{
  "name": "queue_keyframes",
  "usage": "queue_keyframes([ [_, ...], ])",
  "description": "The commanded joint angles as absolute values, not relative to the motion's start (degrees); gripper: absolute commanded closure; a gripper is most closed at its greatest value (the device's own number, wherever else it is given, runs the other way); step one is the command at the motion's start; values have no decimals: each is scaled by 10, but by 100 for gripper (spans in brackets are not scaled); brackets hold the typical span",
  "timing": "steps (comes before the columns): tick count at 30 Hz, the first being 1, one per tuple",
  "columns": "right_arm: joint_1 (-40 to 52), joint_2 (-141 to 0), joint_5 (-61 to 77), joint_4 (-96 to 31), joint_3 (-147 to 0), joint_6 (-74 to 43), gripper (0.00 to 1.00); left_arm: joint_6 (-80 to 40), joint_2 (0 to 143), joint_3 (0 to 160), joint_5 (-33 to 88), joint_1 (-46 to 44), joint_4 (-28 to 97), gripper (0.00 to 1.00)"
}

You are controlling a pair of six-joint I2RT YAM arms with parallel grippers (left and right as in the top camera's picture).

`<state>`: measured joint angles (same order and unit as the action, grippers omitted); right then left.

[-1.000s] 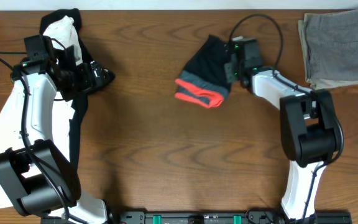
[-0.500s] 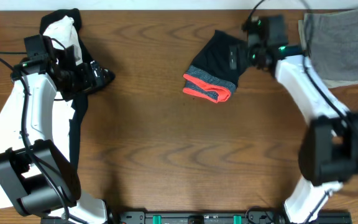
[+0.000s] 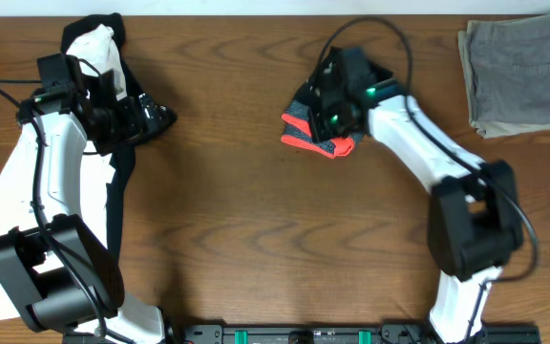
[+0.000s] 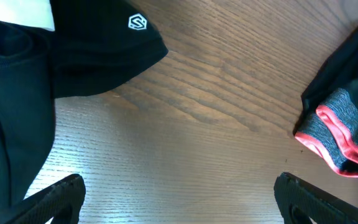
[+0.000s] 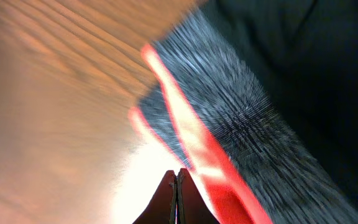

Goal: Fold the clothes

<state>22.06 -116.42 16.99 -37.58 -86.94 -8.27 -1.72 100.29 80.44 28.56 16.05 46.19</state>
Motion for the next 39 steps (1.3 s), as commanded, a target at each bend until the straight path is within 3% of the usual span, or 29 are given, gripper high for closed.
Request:
queue_keyframes([
  [1, 222, -1202, 143, -373, -866, -112, 99, -23, 1006, 808, 289, 162, 467, 2],
  [15, 160, -1239, -39, -394, -865, -84, 99, -23, 1006, 808, 289, 162, 469, 2],
  [24, 68, -1237, -51, -401, -865, -28, 99, -23, 1006, 808, 289, 162, 469, 2],
  [28, 33, -1223, 40, -436, -874, -43, 99, -23, 1006, 808, 289, 162, 469, 2],
  [32, 17, -1191, 180, -453, -877, -71, 85, -23, 1006, 808, 289, 162, 468, 2],
  [35, 21, -1173, 270, -455, -877, -101, 58, -23, 1006, 808, 289, 162, 468, 2],
  [39, 48, -1171, 281, -454, -877, -161, 43, -23, 1006, 808, 289, 162, 469, 2],
])
